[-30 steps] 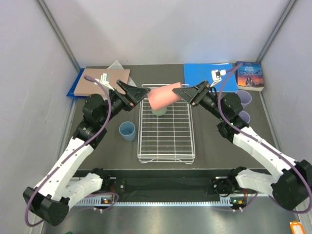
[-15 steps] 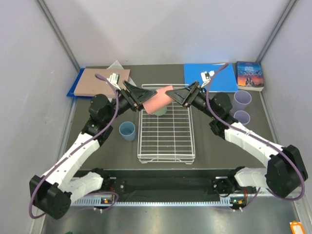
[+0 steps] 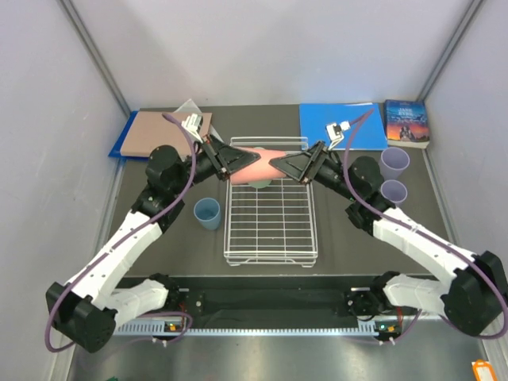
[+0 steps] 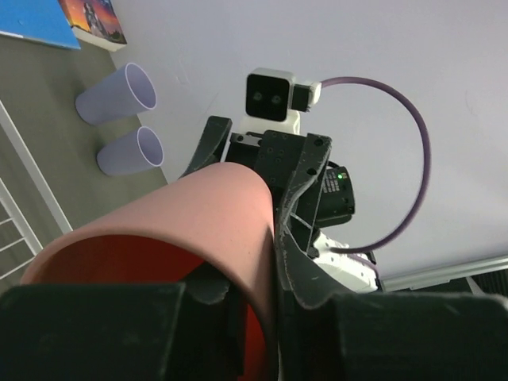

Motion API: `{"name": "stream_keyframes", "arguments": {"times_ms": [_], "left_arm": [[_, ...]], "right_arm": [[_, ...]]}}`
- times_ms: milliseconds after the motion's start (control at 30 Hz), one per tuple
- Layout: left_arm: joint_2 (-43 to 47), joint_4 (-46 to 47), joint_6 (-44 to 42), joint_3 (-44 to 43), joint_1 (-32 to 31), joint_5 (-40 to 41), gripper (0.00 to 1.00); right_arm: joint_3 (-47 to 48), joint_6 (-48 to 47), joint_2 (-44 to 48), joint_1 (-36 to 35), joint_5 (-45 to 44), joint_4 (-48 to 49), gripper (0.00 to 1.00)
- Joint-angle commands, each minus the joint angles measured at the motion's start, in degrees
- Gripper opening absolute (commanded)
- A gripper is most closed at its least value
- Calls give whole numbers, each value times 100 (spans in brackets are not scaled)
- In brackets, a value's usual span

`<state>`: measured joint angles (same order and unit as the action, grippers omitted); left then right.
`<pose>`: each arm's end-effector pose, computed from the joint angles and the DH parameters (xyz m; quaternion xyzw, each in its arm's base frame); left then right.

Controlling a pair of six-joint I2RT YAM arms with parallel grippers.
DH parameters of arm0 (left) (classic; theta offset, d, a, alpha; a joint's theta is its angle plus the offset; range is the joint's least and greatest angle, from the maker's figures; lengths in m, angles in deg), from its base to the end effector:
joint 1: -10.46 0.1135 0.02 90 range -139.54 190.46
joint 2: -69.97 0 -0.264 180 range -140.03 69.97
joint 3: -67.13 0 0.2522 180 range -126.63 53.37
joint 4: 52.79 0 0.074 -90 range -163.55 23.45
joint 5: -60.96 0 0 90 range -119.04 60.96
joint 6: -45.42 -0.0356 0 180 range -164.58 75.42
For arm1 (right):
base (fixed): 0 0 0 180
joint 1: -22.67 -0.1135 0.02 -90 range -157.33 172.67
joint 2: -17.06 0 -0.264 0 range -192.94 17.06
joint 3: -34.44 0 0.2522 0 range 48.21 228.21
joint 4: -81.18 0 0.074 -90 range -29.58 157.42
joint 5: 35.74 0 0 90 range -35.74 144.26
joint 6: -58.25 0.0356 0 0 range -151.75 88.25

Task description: Unload the cups from the dish rack

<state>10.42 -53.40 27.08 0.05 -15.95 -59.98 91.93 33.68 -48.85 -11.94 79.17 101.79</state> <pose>0.2068 -0.1231 0.3867 -0.0616 0.6667 -0.6607 0.3394 0.2101 0.1632 0.3400 0.0012 0.6358 0.6693 0.3844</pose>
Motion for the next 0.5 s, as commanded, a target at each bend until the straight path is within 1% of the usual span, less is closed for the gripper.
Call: {"name": "stream_keyframes", "arguments": {"times_ms": [0,33,67,100,133,167,200,233,267,300,333,367,400,433,467], "left_arm": [[-328,-1734,-1494,-967,66,756,0],[-495,-2189,-1619,-1100,75,799,0],[-557,-2350,-1716,-1223,66,852,0],[-671,-2535,-1873,-1433,66,914,0],[-724,-2806,-1936,-1523,66,984,0],[-768,-2992,-2006,-1637,66,1211,0],[-899,-3167,-2181,-1751,66,1291,0],[-979,-3552,-2287,-2013,66,1405,0],[-1067,-3756,-2505,-2164,58,1615,0],[-1268,-3941,-2612,-2304,49,1730,0],[-1383,-4317,-2717,-2619,49,1819,0],[-1497,-4434,-2814,-2753,31,1880,0],[-1698,-4548,-2963,-2902,-47,2046,0],[-1787,-4627,-3026,-3121,-118,2144,0],[-1858,-4698,-3096,-3227,-205,2249,0]], "right_arm": [[583,-1629,543,-81,-775,-1887,21],[645,-1865,605,-72,-925,-2308,29],[716,-1980,667,-81,-1274,-2599,37],[856,-2077,763,-81,-1434,-2820,51],[935,-2278,807,-81,-1584,-3292,56],[1032,-2376,816,-72,-1986,-3610,60],[1242,-2429,817,-81,-2181,-3882,65],[1348,-2595,808,-81,-2644,-4468,67],[1593,-2666,764,-81,-2927,-4779,68],[1726,-2737,720,-81,-3191,-5130,68],[1858,-2798,676,-81,-3733,-5429,68],[2085,-2834,632,-81,-4026,-5972,68],[2157,-2851,632,-81,-4264,-6168,68],[2210,-2869,649,-72,-4701,-6318,68],[2263,-2895,728,-90,-4845,-6476,68]]}}
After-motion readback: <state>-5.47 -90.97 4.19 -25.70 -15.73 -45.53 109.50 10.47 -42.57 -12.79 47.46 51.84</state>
